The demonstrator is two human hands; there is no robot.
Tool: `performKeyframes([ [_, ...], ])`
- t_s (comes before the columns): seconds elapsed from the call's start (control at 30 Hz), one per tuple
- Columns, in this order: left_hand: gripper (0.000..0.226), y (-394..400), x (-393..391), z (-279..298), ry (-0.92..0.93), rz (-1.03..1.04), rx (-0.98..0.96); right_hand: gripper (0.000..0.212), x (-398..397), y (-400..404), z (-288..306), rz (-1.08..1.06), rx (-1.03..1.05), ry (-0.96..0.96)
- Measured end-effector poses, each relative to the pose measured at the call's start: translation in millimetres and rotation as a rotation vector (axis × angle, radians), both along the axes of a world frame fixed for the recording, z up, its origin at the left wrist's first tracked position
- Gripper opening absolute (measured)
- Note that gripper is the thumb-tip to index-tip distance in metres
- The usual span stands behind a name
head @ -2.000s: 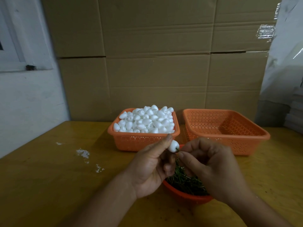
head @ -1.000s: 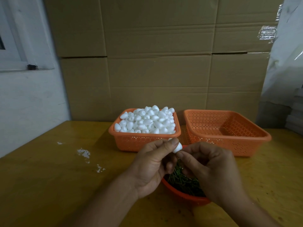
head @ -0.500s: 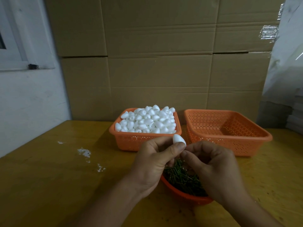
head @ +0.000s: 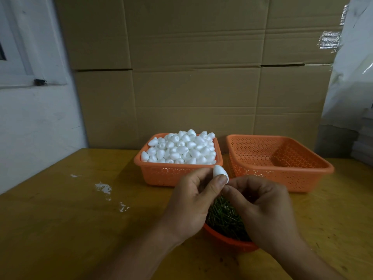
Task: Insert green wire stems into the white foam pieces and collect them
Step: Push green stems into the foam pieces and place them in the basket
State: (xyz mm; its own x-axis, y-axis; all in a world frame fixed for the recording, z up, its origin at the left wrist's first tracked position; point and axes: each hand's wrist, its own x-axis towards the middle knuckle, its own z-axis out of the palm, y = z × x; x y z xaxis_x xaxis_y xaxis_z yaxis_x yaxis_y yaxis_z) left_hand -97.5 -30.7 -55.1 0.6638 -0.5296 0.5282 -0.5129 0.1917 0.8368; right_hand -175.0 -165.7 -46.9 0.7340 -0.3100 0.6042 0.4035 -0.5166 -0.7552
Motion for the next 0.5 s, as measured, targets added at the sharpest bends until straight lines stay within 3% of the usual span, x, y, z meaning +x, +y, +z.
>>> performKeyframes([
  [0.5, 0.026, -0.1, -2.1, 1.3, -0.010, -0.019, 0.012, 0.021, 0.4, 3.0, 1.2, 0.137, 0.095, -0.026],
])
